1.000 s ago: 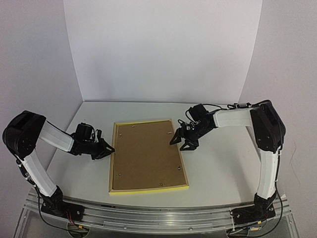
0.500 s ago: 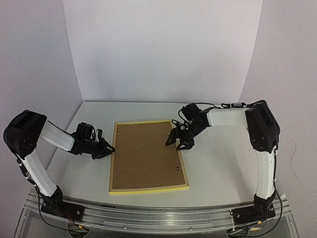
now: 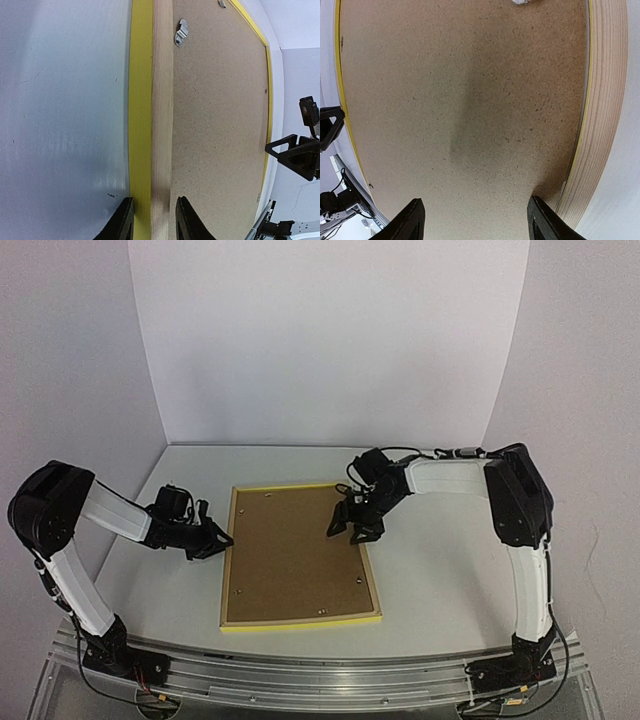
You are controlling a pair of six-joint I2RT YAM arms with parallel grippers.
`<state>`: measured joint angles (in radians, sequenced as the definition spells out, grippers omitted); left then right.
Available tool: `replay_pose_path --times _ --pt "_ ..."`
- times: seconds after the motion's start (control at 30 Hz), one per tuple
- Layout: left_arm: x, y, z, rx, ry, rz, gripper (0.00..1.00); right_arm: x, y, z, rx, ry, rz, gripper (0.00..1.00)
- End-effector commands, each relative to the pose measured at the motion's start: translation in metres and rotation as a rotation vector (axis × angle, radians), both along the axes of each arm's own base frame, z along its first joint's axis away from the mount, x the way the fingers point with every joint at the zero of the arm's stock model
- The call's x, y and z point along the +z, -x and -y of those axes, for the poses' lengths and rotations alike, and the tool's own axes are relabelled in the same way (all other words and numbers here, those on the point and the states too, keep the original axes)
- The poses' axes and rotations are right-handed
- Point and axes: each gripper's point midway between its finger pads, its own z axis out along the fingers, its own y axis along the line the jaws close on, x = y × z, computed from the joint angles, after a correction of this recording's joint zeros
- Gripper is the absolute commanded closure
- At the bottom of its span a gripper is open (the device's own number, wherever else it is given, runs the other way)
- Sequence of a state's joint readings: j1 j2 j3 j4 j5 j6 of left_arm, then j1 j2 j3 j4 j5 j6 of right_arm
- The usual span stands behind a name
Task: Put the photo into the frame
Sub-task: Place the photo frame item in the photo frame, then adjust the photo frame at the center of the board.
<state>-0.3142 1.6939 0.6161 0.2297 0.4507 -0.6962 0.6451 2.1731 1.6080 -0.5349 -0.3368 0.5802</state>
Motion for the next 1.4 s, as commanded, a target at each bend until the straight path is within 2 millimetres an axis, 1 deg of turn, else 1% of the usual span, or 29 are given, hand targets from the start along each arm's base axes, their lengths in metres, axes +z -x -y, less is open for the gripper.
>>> replay_pose_path --times 0.0,0.07,0.13,0.2,0.27,0.37,0.43,0.47,0.5,0.53,0.57,0.63,0.7,0.73,0.83,0.9,1.0,1.07,1.13,1.23,1.37 --pt "-0.011 0.015 -0.011 0.012 -0.086 -0.089 0.62 0.014 -0.005 0.002 0.031 0.053 0.070 0.33" --pt "-0.006 0.014 -0.015 0.021 -0.109 -0.082 0.54 0.029 -0.007 0.002 0.045 0.048 0.111 0.32" --pt "0.003 0.010 -0.017 0.029 -0.125 -0.061 0.43 0.043 -0.007 0.004 0.056 0.048 0.152 0.32" --pt "0.009 0.010 -0.021 0.036 -0.147 -0.062 0.33 0.056 -0.001 0.004 0.091 0.043 0.189 0.31" --pt "0.018 0.010 -0.022 0.039 -0.160 -0.050 0.27 0.065 0.011 0.002 0.138 0.046 0.213 0.30" --pt "0.026 0.019 -0.023 0.029 -0.171 -0.056 0.23 0.063 0.043 0.000 0.181 0.079 0.193 0.30" --pt "0.031 0.026 -0.021 0.016 -0.171 -0.059 0.22 0.060 0.069 -0.003 0.200 0.089 0.149 0.30" --pt "0.031 0.030 -0.020 0.013 -0.172 -0.065 0.22 0.061 0.080 0.000 0.192 0.096 0.122 0.31" --pt "0.030 0.036 -0.018 0.005 -0.171 -0.073 0.22 0.057 0.092 0.005 0.180 0.108 0.088 0.31" --pt "0.029 0.041 -0.017 0.000 -0.167 -0.081 0.22 0.057 0.103 0.008 0.173 0.117 0.074 0.31" --pt "0.029 0.045 -0.015 -0.005 -0.164 -0.084 0.22 0.053 0.116 0.012 0.181 0.134 0.056 0.31" --pt "0.027 0.052 -0.012 -0.010 -0.153 -0.092 0.22 0.049 0.139 0.016 0.195 0.149 0.029 0.32" --pt "0.025 0.057 -0.008 -0.021 -0.140 -0.100 0.23 0.043 0.160 0.015 0.215 0.152 -0.014 0.32" --pt "0.023 0.060 -0.006 -0.027 -0.136 -0.105 0.24 0.041 0.170 0.011 0.232 0.147 -0.037 0.32" --pt "0.019 0.062 -0.002 -0.038 -0.142 -0.113 0.27 0.034 0.189 0.005 0.253 0.152 -0.080 0.33" --pt "0.016 0.063 0.000 -0.042 -0.142 -0.118 0.28 0.030 0.198 0.007 0.249 0.158 -0.109 0.33" --pt "0.013 0.064 0.004 -0.052 -0.128 -0.120 0.29 0.028 0.211 0.015 0.253 0.176 -0.119 0.33" --pt "0.013 0.064 0.006 -0.056 -0.116 -0.122 0.29 0.025 0.217 0.020 0.257 0.195 -0.113 0.33" --pt "0.012 0.065 0.007 -0.053 -0.107 -0.126 0.30 0.017 0.221 0.023 0.252 0.219 -0.126 0.33" --pt "0.011 0.066 0.009 -0.054 -0.092 -0.128 0.30 0.009 0.221 0.024 0.248 0.251 -0.119 0.33" --pt "0.008 0.066 0.010 -0.061 -0.085 -0.133 0.30 0.007 0.210 0.022 0.238 0.279 -0.069 0.33"
